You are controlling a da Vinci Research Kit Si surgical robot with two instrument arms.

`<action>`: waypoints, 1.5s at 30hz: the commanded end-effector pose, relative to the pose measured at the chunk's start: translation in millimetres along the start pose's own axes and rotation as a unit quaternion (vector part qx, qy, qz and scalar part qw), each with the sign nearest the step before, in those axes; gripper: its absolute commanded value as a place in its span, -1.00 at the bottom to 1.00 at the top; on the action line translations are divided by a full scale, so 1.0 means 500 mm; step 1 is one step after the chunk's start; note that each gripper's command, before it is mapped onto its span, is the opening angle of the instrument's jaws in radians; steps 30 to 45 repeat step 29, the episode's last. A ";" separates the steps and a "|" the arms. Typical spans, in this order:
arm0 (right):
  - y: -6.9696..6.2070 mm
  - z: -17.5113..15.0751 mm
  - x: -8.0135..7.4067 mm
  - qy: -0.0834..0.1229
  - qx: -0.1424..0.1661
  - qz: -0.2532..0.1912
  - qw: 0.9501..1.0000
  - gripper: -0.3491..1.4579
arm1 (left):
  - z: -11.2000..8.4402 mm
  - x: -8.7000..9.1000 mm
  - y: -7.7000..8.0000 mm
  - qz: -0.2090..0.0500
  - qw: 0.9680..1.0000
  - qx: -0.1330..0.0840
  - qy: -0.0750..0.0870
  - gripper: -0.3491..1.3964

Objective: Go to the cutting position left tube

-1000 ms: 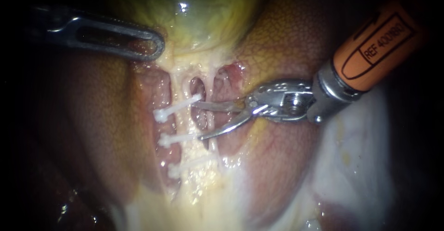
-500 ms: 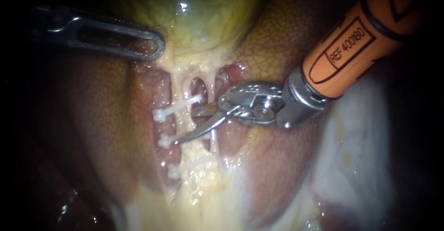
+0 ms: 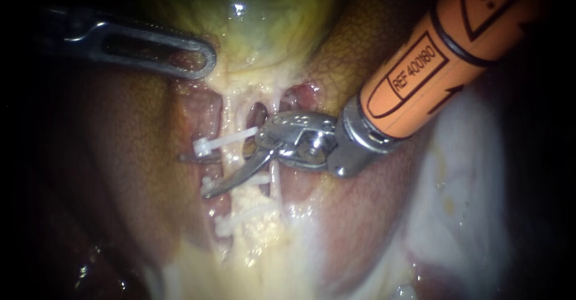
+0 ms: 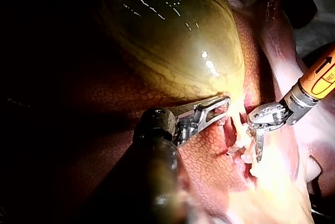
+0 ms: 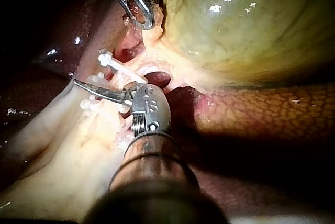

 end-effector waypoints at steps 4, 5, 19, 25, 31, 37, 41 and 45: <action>-0.0005 0.0007 0.0003 0.011 0.003 0.005 1.000 0.46 | 0.0001 0.0000 0.0000 0.000 1.000 0.000 0.000 -1.00; -0.0009 0.0010 0.0007 0.014 0.005 0.005 1.000 0.46 | 0.0001 0.0000 0.0000 0.000 1.000 0.000 0.000 -1.00; -0.0068 0.0023 0.0098 0.056 0.023 0.021 0.998 0.54 | 0.0001 0.0000 0.0000 0.000 1.000 0.000 0.000 -1.00; -0.0069 0.0024 0.0098 0.056 0.024 0.020 0.998 0.54 | 0.0001 0.0000 0.0000 0.000 1.000 0.000 0.000 -1.00; -0.0068 0.0024 0.0097 0.056 0.024 0.026 0.998 0.54 | 0.0001 0.0000 0.0000 0.000 1.000 0.000 0.000 -1.00; -0.0068 0.0024 0.0097 0.056 0.024 0.026 0.998 0.54 | 0.0001 0.0000 0.0000 0.000 1.000 0.000 0.000 -1.00; -0.0068 0.0024 0.0097 0.056 0.024 0.026 0.998 0.54 | 0.0001 0.0000 0.0000 0.000 1.000 0.000 0.000 -1.00; -0.0068 0.0024 0.0097 0.056 0.024 0.026 0.998 0.54 | 0.0001 0.0000 0.0000 0.000 1.000 0.000 0.000 -1.00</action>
